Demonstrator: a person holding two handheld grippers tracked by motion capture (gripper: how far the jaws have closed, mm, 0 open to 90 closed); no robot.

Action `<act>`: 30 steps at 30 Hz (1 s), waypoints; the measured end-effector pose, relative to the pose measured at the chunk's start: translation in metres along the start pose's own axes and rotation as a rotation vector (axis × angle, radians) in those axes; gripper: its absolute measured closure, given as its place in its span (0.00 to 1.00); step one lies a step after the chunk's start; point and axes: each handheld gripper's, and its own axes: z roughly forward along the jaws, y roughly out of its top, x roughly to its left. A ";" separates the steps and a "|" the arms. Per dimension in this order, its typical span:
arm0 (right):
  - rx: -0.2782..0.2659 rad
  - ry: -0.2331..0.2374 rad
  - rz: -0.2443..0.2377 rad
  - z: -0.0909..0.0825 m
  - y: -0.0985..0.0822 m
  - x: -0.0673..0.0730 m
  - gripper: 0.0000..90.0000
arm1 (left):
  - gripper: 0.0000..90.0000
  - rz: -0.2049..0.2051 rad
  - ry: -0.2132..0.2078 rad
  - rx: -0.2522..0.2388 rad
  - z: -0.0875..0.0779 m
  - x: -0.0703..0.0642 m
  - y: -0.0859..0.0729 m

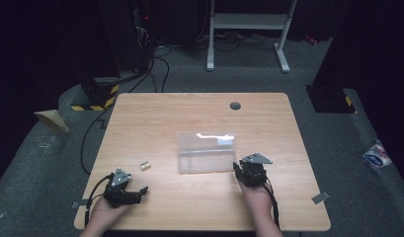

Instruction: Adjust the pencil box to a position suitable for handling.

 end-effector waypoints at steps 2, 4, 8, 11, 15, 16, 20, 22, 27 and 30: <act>0.005 0.001 -0.009 0.002 -0.001 0.000 0.76 | 0.15 0.000 0.000 -0.001 0.000 0.000 0.000; 0.011 0.007 0.005 0.004 -0.001 0.002 0.76 | 0.15 0.000 -0.001 -0.001 0.000 0.000 0.000; 0.024 0.017 0.003 0.010 -0.001 0.006 0.74 | 0.15 0.002 -0.002 -0.001 0.000 0.000 0.000; 0.035 0.018 -0.010 0.013 -0.001 0.010 0.73 | 0.15 0.002 -0.003 -0.001 0.000 0.000 0.000; 0.036 0.018 -0.013 0.016 0.001 0.016 0.72 | 0.15 0.003 -0.005 -0.002 0.000 0.000 0.000; 0.038 0.017 -0.014 0.018 0.003 0.018 0.72 | 0.15 0.003 -0.005 -0.002 0.000 0.000 0.000; 0.037 0.022 -0.020 0.020 0.005 0.022 0.72 | 0.15 0.004 -0.006 -0.003 0.000 0.000 0.000; 0.039 0.024 -0.029 0.021 0.006 0.025 0.71 | 0.15 0.005 -0.006 -0.002 0.000 0.000 0.000; 0.017 0.029 -0.030 0.018 0.009 0.024 0.68 | 0.15 0.004 -0.006 -0.002 0.000 0.000 0.000; 0.009 0.011 -0.031 0.012 0.009 0.019 0.65 | 0.16 0.000 0.004 -0.003 0.000 0.000 0.000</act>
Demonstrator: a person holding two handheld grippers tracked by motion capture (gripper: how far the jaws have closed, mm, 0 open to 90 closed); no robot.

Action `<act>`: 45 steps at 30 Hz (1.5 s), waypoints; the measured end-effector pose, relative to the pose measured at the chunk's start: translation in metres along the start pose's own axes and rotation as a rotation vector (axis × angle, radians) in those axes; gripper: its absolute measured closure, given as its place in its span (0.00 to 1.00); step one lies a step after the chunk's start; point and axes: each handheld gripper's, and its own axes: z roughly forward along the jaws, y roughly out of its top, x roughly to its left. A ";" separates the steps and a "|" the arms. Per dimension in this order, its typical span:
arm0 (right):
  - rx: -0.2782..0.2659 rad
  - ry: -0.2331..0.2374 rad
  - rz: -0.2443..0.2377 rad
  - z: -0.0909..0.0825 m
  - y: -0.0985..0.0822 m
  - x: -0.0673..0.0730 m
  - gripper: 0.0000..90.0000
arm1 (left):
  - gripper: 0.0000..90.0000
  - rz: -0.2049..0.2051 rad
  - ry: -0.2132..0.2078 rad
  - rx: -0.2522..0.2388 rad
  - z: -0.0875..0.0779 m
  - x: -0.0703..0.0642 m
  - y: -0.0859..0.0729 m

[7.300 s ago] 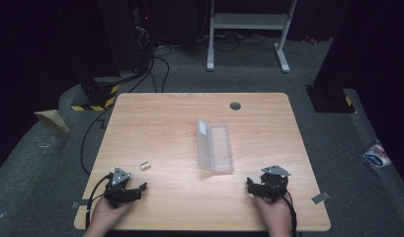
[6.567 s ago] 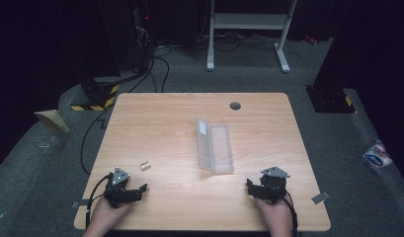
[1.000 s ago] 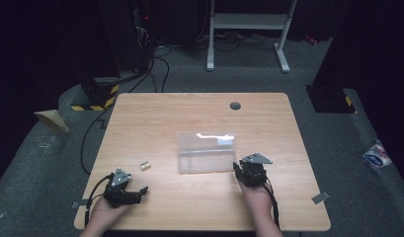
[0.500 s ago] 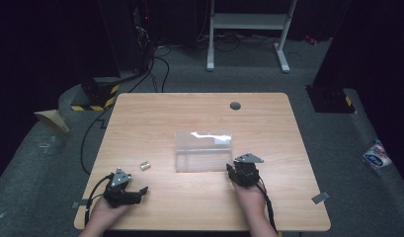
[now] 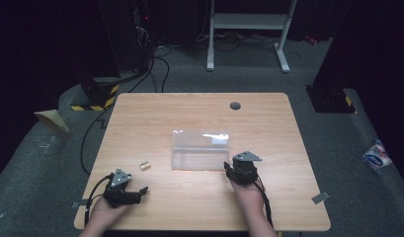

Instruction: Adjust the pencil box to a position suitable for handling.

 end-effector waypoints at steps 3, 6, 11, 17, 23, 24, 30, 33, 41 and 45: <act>-0.001 -0.027 -0.006 -0.006 -0.005 -0.012 0.64 | 0.16 -0.004 0.003 -0.001 0.000 -0.001 0.000; 0.008 -0.047 0.012 -0.013 -0.012 -0.028 0.63 | 0.16 -0.006 0.007 -0.002 0.000 -0.001 0.000; 0.018 -0.079 0.020 -0.024 -0.024 -0.044 0.62 | 0.16 -0.009 0.009 0.000 0.000 -0.001 0.000; 0.040 -0.098 -0.008 -0.030 -0.034 -0.049 0.57 | 0.17 -0.007 0.013 0.002 -0.001 -0.002 0.000; 0.065 -0.091 -0.015 -0.025 -0.042 -0.048 0.54 | 0.17 -0.012 0.021 -0.004 -0.001 -0.003 -0.001; 0.061 -0.091 -0.020 -0.025 -0.041 -0.047 0.53 | 0.17 -0.013 0.022 -0.004 -0.001 -0.003 -0.001; 0.045 -0.077 -0.016 -0.023 -0.043 -0.047 0.50 | 0.16 -0.014 0.027 0.000 -0.003 -0.007 -0.002; 0.042 -0.073 -0.017 -0.023 -0.043 -0.046 0.50 | 0.16 -0.020 0.025 0.014 -0.004 -0.009 -0.002; 0.042 -0.048 -0.045 -0.023 -0.043 -0.046 0.49 | 0.16 -0.060 0.000 0.027 -0.012 -0.011 -0.002; 0.044 -0.045 -0.043 -0.022 -0.043 -0.045 0.48 | 0.13 -0.069 0.015 0.030 -0.014 -0.015 0.000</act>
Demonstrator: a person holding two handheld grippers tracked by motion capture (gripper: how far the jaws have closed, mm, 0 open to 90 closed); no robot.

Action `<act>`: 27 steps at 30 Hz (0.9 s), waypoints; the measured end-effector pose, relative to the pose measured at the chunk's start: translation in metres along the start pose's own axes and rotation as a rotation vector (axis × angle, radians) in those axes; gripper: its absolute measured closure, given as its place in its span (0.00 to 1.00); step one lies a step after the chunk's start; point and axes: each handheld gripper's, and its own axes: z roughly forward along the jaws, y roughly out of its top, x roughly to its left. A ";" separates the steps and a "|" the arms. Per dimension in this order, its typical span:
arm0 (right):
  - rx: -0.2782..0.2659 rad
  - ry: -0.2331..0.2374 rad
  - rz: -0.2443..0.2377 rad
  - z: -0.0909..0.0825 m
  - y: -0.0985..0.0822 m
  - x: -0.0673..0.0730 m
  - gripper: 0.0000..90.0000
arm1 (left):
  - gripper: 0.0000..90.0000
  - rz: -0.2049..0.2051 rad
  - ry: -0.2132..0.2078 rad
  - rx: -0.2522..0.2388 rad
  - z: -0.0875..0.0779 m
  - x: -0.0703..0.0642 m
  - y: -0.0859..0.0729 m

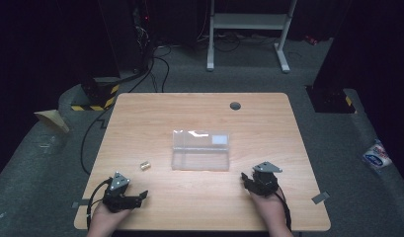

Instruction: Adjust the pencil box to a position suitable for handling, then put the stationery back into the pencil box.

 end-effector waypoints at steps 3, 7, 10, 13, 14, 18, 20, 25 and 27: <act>0.000 0.003 -0.003 0.000 0.000 0.000 0.48 | 0.13 0.019 0.012 -0.006 -0.003 -0.005 0.005; 0.000 0.001 -0.004 0.000 0.000 0.000 0.48 | 0.12 0.048 0.018 -0.019 -0.007 -0.007 0.016; 0.001 0.002 -0.004 0.000 0.000 0.000 0.48 | 0.12 0.037 0.028 -0.042 -0.009 -0.002 0.021; 0.002 0.001 0.000 0.000 0.000 0.001 0.47 | 0.12 0.029 0.040 -0.063 -0.011 0.004 0.025; 0.000 0.002 -0.003 0.000 0.000 0.000 0.48 | 0.13 0.023 0.041 -0.067 -0.012 0.005 0.026; 0.002 0.000 -0.002 0.000 0.000 0.000 0.47 | 0.14 0.017 0.041 -0.065 -0.012 0.014 0.028; 0.002 0.000 -0.003 0.000 0.000 0.000 0.47 | 0.14 0.028 0.056 -0.056 -0.012 0.018 0.030; 0.001 0.001 -0.003 0.000 0.000 0.000 0.47 | 0.16 0.020 0.067 -0.053 -0.009 0.024 0.032; 0.002 0.000 -0.001 0.000 0.000 0.000 0.47 | 0.16 0.033 0.067 -0.041 -0.005 0.026 0.033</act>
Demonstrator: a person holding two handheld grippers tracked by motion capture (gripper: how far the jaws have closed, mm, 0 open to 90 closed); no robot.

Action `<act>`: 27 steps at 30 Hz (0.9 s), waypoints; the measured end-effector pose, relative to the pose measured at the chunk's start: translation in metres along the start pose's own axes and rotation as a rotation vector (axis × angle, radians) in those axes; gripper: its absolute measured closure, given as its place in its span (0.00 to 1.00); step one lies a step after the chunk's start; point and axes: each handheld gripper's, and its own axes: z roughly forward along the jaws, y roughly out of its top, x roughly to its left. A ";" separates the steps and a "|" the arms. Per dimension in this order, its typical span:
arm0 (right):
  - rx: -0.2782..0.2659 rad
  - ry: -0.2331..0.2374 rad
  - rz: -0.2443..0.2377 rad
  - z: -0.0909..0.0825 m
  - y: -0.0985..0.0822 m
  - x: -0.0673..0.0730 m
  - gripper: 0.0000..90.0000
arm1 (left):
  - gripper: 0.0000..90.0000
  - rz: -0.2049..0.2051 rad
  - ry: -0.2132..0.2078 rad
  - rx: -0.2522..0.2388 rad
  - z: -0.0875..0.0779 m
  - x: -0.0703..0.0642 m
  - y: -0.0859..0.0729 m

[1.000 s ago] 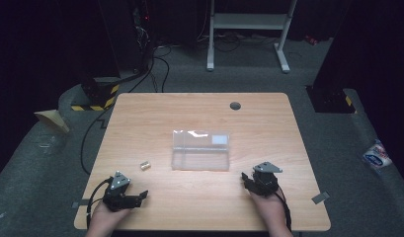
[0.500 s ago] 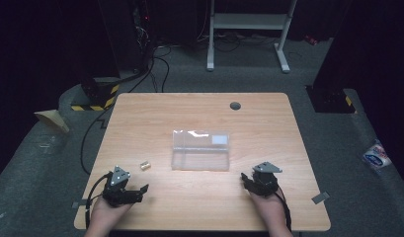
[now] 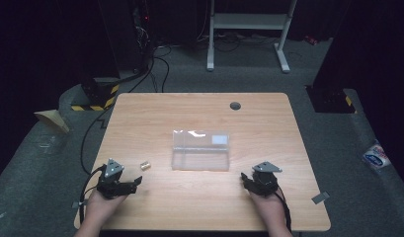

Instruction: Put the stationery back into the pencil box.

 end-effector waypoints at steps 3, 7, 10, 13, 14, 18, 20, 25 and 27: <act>-0.002 -0.001 -0.002 0.000 0.000 0.000 0.47 | 0.18 0.011 -0.009 -0.001 0.010 0.002 0.001; -0.001 -0.001 -0.001 0.000 0.000 0.000 0.47 | 0.21 0.010 -0.022 -0.024 0.022 0.004 0.004; 0.001 -0.004 0.004 0.000 0.000 0.001 0.47 | 0.21 0.004 -0.031 -0.019 0.030 0.003 0.005; 0.001 -0.003 0.007 0.000 0.000 0.001 0.47 | 0.21 0.014 -0.045 -0.020 0.034 0.001 0.005; 0.001 -0.003 0.007 0.000 0.000 0.001 0.47 | 0.21 0.020 -0.044 -0.021 0.036 0.001 0.005; 0.000 -0.007 0.008 0.000 0.000 0.001 0.47 | 0.25 0.054 -0.060 -0.034 0.041 -0.001 0.004; -0.001 -0.008 0.015 0.000 0.000 0.000 0.49 | 0.26 0.062 -0.059 -0.033 0.047 -0.001 0.003; -0.002 -0.013 0.016 0.000 0.000 0.001 0.49 | 0.33 0.029 -0.060 -0.049 0.050 0.003 0.004; -0.002 -0.013 0.016 0.000 0.000 0.001 0.49 | 0.36 0.036 -0.063 -0.047 0.050 0.004 0.004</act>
